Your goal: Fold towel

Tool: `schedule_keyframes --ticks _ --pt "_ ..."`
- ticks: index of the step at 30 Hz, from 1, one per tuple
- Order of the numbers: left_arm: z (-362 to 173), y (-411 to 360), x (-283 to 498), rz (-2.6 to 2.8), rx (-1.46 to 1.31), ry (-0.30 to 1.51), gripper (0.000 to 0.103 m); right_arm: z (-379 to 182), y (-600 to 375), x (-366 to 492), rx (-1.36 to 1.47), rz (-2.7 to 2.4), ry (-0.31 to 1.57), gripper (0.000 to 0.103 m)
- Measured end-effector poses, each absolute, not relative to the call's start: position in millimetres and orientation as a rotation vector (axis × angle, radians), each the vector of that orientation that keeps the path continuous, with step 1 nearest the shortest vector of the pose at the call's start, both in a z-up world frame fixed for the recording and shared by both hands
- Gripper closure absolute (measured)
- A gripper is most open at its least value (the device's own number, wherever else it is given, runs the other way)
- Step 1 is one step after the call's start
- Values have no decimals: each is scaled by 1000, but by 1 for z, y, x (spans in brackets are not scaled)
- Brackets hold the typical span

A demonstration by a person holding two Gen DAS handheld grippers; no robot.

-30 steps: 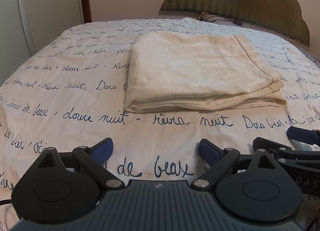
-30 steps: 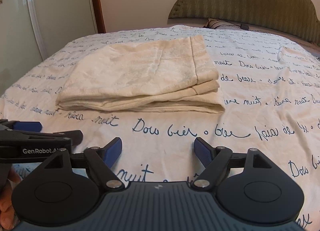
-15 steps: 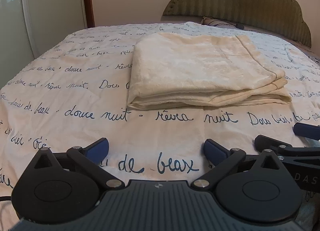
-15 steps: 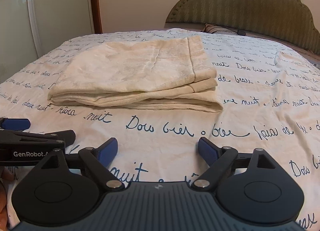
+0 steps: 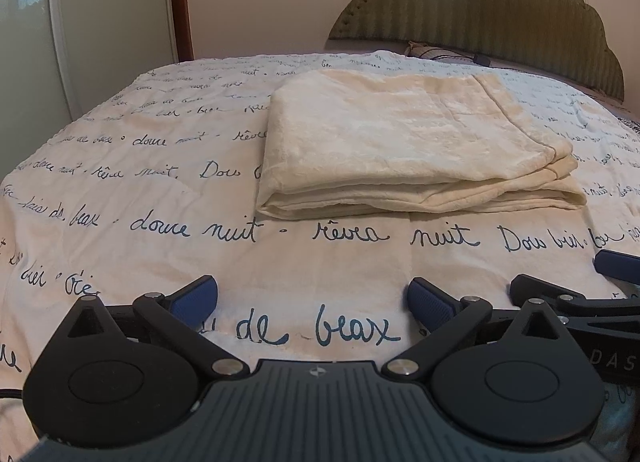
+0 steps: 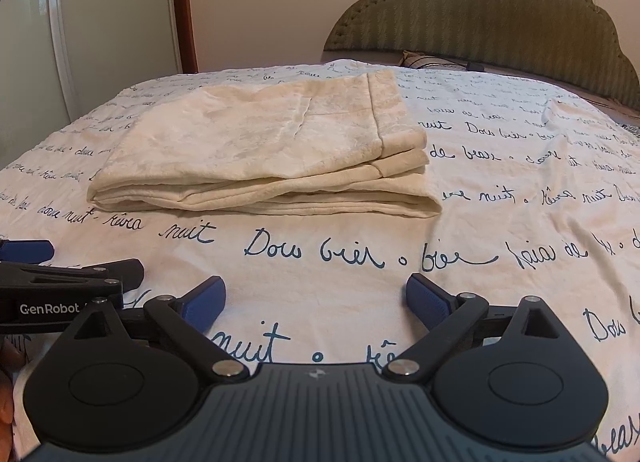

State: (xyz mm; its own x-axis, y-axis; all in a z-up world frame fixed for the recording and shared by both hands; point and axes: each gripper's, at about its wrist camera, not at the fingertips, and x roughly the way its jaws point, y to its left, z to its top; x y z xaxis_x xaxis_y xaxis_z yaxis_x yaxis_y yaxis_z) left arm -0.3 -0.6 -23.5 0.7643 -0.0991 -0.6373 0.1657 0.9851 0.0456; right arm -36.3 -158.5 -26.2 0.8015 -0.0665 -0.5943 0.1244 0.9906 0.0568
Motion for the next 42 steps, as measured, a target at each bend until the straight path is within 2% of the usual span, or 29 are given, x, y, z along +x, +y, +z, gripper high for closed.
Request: schedule_keyframes --ticks 42 --pt "-24 0 0 -143 102 683 0 -27 -160 -36 101 -93 636 2"
